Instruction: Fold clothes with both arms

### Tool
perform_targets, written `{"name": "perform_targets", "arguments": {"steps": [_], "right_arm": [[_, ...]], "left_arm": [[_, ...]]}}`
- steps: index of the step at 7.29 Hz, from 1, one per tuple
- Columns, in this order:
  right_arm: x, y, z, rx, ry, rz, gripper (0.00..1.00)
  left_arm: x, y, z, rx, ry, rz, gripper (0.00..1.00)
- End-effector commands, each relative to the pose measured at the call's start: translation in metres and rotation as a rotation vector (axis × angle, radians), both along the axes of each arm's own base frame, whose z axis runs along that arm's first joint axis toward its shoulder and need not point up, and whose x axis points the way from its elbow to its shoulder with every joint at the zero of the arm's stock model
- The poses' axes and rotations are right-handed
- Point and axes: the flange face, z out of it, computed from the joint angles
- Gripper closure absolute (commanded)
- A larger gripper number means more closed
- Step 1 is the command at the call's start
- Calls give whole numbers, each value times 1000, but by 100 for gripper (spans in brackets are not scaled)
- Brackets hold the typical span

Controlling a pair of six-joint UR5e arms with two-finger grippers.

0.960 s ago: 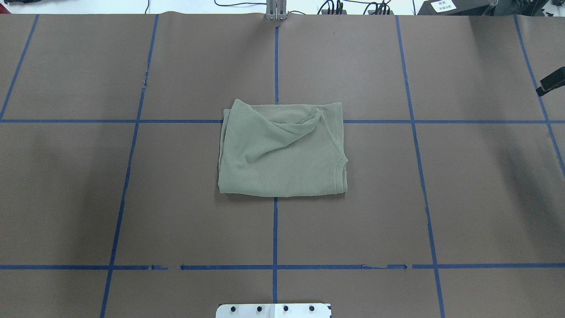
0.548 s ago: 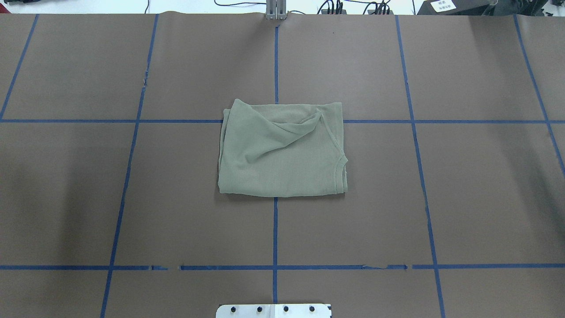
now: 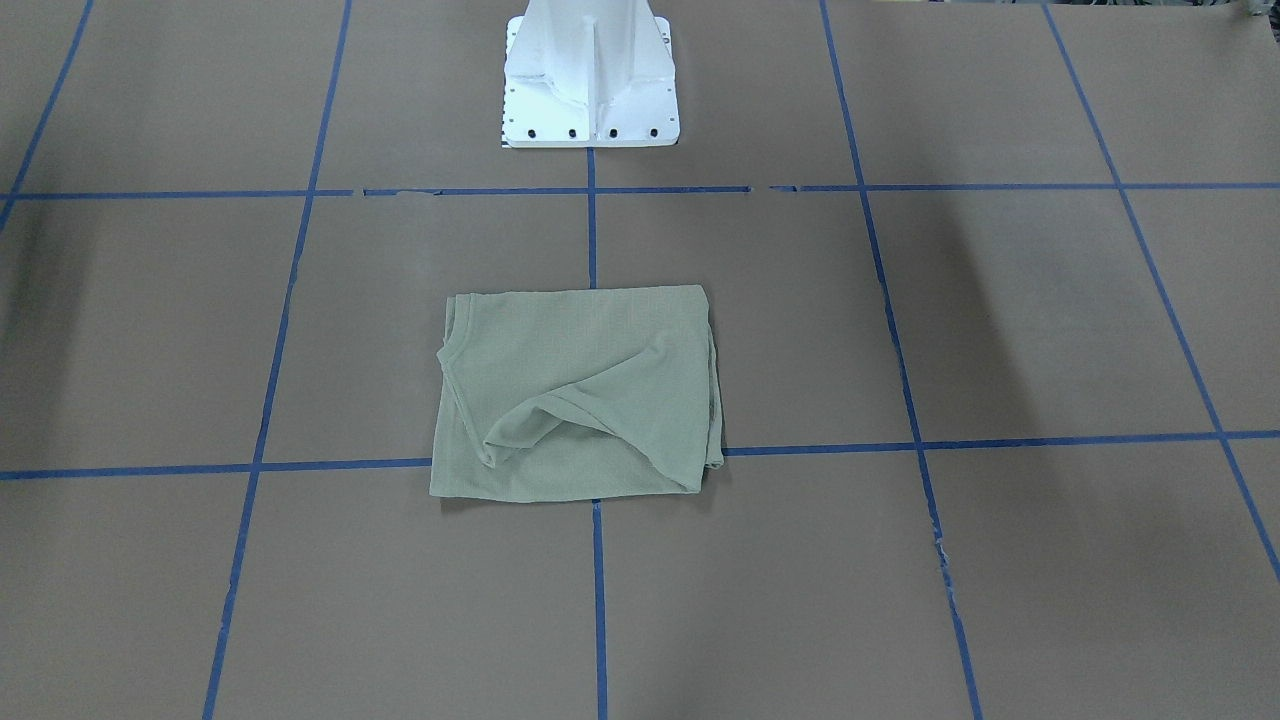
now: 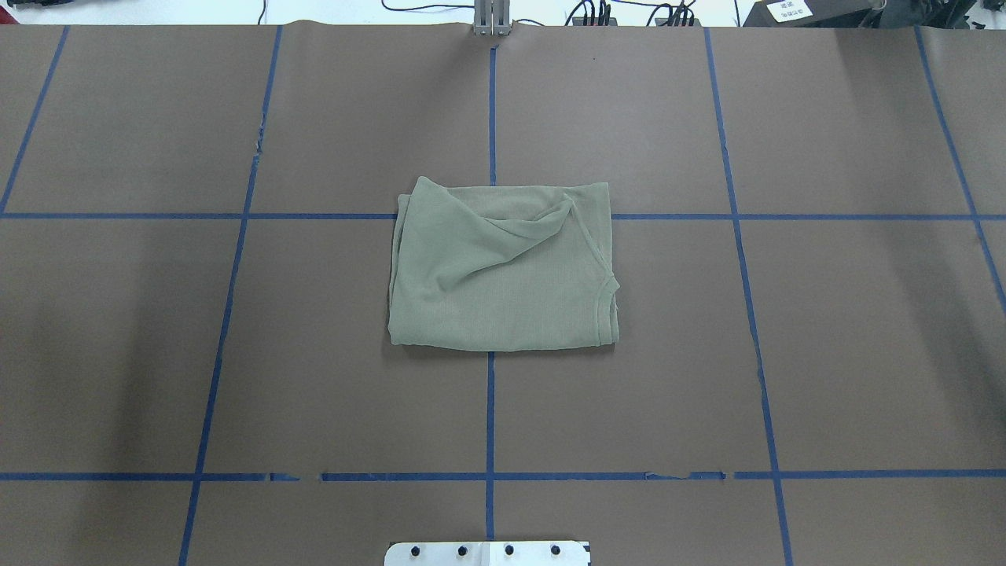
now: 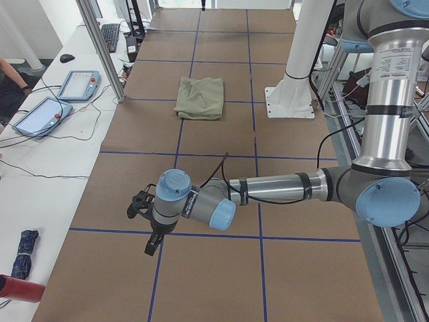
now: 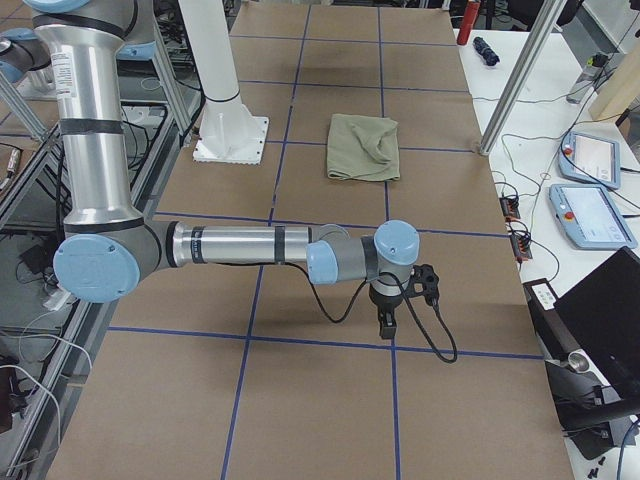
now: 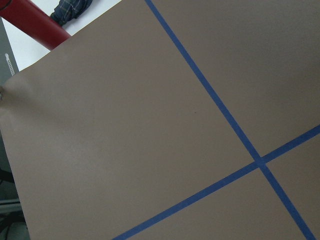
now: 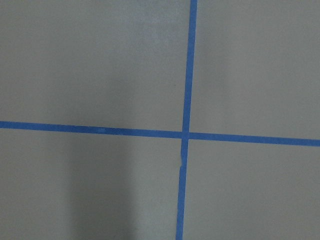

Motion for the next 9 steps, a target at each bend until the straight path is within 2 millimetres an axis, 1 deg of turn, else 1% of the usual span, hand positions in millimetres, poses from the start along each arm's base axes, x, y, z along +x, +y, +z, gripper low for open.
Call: {"name": "perform_targets", "arguments": {"steps": [1, 2, 3, 4, 6, 8, 9], "right_arm": [[6, 26, -33, -82, 6, 9, 0], [7, 36, -35, -77, 4, 10, 0], [7, 39, -27, -94, -4, 10, 0], [6, 40, -26, -98, -7, 11, 0], [5, 43, -23, -109, -21, 10, 0], [5, 45, -21, -113, -33, 8, 0], [5, 45, -20, -115, -35, 8, 0]], "left_arm": [[5, 6, -43, -131, 12, -9, 0], [5, 11, -41, -166, 15, -7, 0], [9, 19, -32, -188, 42, 3, 0], [15, 20, -31, -193, 62, 18, 0], [55, 16, -32, -224, 65, 48, 0], [57, 17, -34, -227, 82, 51, 0], [60, 20, -37, -238, 134, 68, 0]]}}
